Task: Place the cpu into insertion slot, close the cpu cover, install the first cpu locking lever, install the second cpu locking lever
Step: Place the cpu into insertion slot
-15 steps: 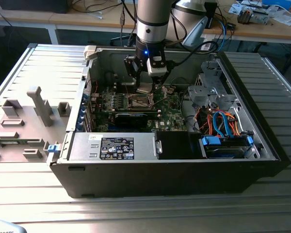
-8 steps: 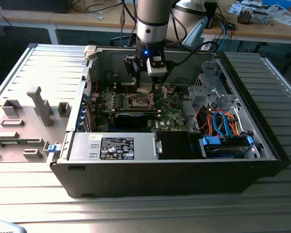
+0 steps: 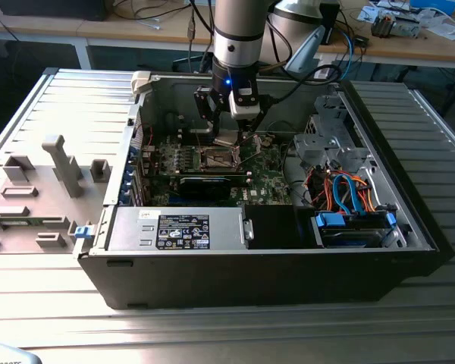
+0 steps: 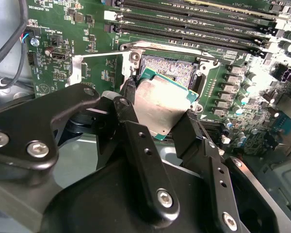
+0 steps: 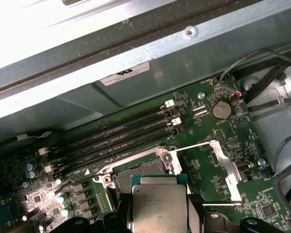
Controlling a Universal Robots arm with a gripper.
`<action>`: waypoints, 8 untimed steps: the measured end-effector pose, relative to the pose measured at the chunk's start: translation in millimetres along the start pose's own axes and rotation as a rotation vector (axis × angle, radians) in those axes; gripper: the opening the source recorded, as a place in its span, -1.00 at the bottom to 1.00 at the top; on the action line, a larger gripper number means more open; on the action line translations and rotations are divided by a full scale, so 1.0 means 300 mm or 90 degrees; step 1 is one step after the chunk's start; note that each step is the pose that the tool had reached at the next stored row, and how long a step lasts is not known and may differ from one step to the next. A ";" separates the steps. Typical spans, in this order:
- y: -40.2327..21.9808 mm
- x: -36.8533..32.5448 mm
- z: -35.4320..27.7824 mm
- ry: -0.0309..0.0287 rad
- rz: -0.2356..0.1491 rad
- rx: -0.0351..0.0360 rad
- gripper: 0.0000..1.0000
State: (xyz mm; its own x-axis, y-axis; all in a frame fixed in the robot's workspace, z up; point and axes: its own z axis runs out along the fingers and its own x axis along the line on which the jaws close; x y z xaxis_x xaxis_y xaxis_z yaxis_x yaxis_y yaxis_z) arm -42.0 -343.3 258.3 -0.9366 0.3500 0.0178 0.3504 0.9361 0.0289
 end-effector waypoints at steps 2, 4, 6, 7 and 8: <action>0.000 0.000 0.000 0.0000 0.001 0.0000 0.08; 0.000 0.000 0.000 -0.0001 0.002 -0.0001 0.08; 0.000 0.000 0.000 -0.0001 0.003 -0.0001 0.08; 0.000 0.000 0.000 -0.0001 0.003 -0.0001 0.08; 0.000 0.000 0.000 -0.0001 0.004 -0.0001 0.08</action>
State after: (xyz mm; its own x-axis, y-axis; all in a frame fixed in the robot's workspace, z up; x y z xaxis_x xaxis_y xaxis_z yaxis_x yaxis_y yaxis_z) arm -42.0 -343.3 258.2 -0.9343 0.3561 0.0178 0.3565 0.9338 0.0290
